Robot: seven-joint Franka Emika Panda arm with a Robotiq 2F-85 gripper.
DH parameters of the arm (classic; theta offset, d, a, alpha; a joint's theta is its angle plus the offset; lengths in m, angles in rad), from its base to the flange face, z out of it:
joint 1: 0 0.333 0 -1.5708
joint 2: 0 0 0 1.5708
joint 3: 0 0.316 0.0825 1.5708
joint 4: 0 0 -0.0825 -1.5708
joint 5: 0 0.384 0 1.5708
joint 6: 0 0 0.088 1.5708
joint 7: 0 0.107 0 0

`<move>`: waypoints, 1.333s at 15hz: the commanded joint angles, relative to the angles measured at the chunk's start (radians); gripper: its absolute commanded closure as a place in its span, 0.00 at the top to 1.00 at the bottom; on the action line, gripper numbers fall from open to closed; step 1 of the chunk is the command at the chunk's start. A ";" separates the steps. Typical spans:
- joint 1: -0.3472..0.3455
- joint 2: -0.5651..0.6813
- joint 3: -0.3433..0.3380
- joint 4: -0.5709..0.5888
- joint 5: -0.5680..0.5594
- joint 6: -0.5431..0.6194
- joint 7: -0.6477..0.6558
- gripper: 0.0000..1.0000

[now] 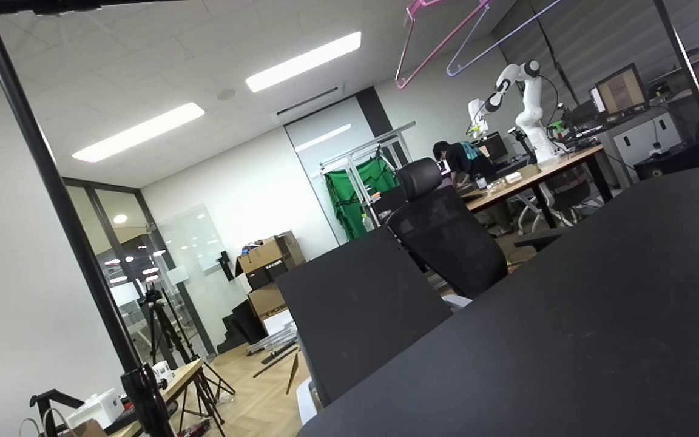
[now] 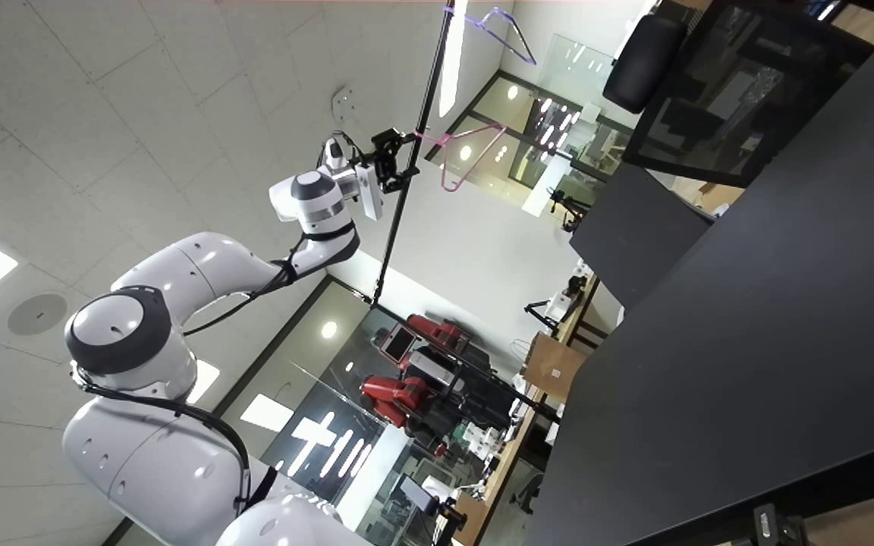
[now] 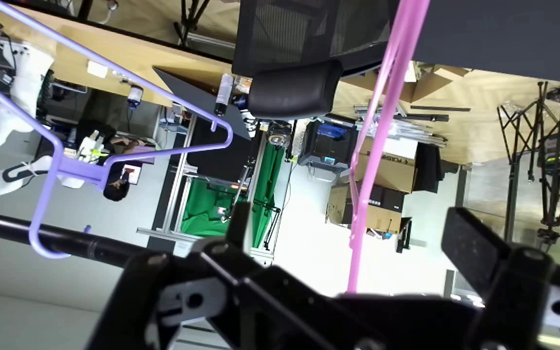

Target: Take the hanger and put it on the table

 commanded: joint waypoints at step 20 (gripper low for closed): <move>0.150 0.354 -0.181 0.339 -0.223 0.303 0.403 0.45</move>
